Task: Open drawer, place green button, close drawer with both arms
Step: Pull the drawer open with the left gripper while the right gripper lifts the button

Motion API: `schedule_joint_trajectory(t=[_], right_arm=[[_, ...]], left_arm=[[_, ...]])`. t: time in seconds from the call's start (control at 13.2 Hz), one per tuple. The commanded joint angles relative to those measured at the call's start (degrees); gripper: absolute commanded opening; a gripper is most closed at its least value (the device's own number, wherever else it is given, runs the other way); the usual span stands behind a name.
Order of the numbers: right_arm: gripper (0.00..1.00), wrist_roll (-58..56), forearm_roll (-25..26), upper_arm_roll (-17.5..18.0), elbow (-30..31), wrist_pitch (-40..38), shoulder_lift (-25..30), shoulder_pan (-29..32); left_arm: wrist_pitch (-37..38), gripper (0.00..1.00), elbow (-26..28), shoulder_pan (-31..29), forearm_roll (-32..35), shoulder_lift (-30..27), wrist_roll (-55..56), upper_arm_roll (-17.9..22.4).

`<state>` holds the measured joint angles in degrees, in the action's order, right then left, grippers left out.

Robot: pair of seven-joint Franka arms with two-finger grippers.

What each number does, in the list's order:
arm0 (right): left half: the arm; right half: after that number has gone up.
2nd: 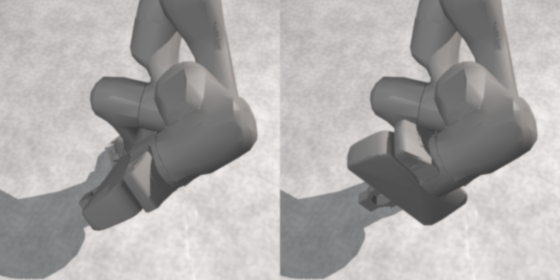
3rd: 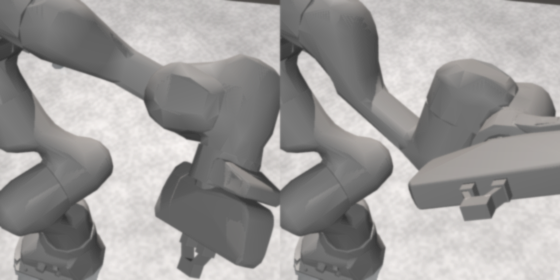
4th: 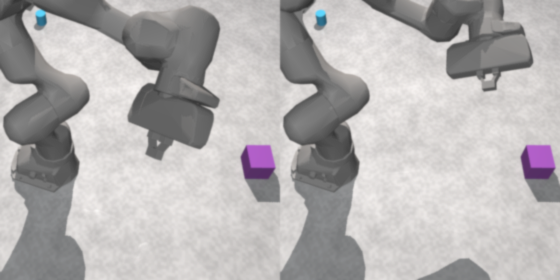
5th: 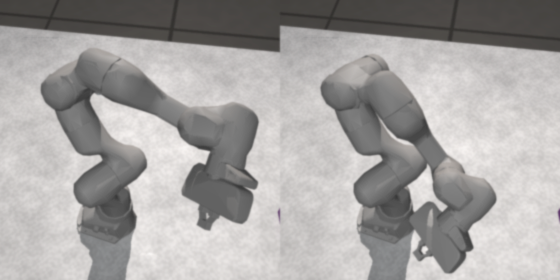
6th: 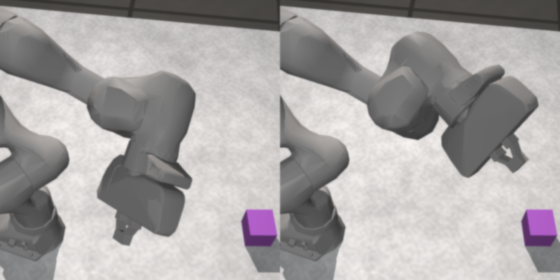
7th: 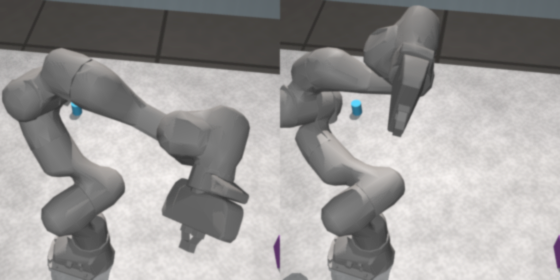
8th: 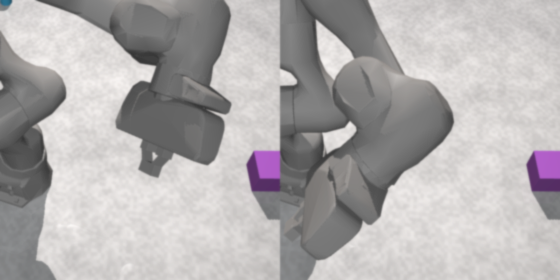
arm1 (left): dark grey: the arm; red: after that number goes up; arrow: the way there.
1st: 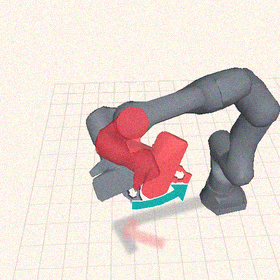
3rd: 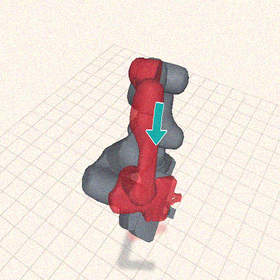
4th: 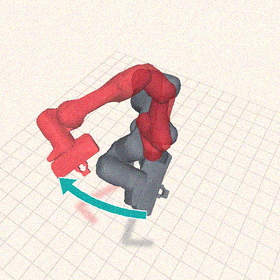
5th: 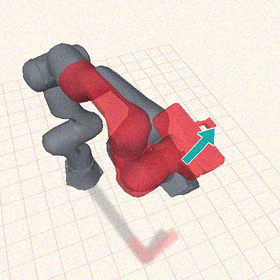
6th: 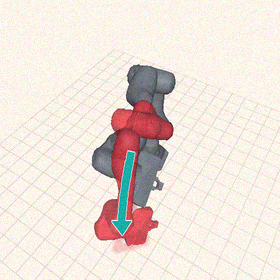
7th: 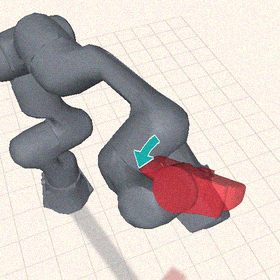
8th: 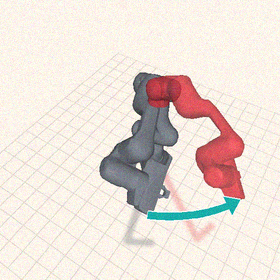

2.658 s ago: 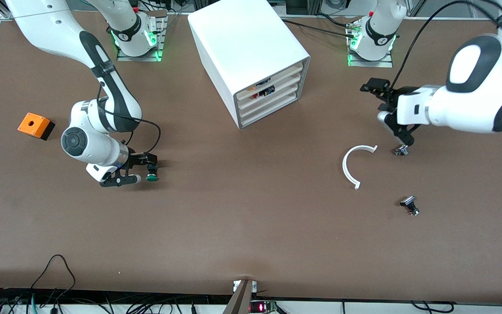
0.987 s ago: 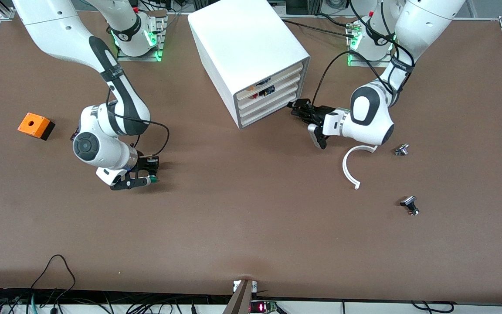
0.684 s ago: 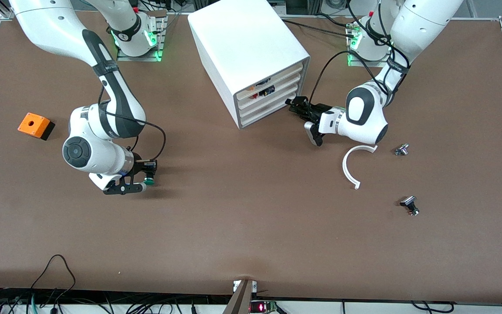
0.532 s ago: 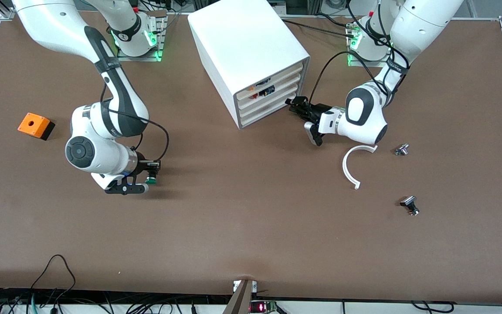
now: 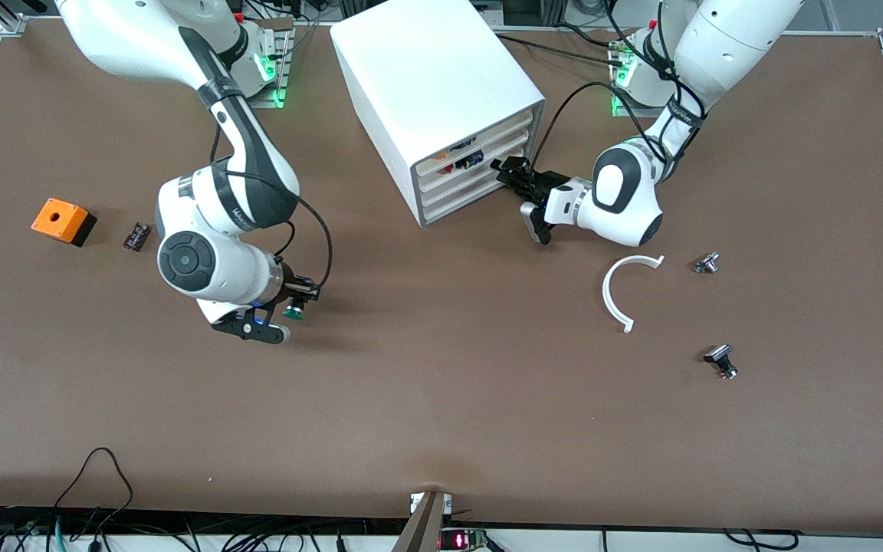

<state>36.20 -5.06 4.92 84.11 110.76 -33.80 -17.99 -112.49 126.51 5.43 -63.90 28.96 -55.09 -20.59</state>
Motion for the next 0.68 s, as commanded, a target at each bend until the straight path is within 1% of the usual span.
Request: schedule_joint_trajectory(t=[0.0, 0.08, 0.23, 0.3, 0.53, 0.61], right_arm=[[0.00, 7.72, -0.74, -0.26, -5.95, -2.82, -2.32, -2.57], [0.00, 10.36, -0.83, -0.26, -8.23, -3.70, -3.11, -3.36], [0.00, 13.97, -0.91, -0.26, -12.19, -5.72, -4.60, -4.33], [0.00, 15.29, -1.09, -0.18, -13.17, -5.82, -4.87, -4.68], [0.00, 19.16, -1.44, 0.00, -15.46, -5.82, -5.31, -5.83], [0.00, 20.48, -2.49, 0.09, -16.25, -5.82, -5.31, -6.00]], left_arm=[[-0.71, 0.41, 1.02, 0.46, -6.04, 3.20, -8.69, -0.15], [-0.80, 0.35, 1.02, 0.38, -6.23, 3.73, -10.11, -0.15], [-0.80, 0.09, 0.93, 0.46, -6.23, 3.73, -10.30, -0.15], [-0.80, 0.00, 0.85, 0.38, -6.15, 3.65, -10.74, -0.06], [-0.80, 0.00, 0.58, 0.20, -6.15, 3.65, -11.53, -0.06], [-0.80, 0.00, 0.32, 0.02, -5.80, 3.73, -11.45, 0.20]])
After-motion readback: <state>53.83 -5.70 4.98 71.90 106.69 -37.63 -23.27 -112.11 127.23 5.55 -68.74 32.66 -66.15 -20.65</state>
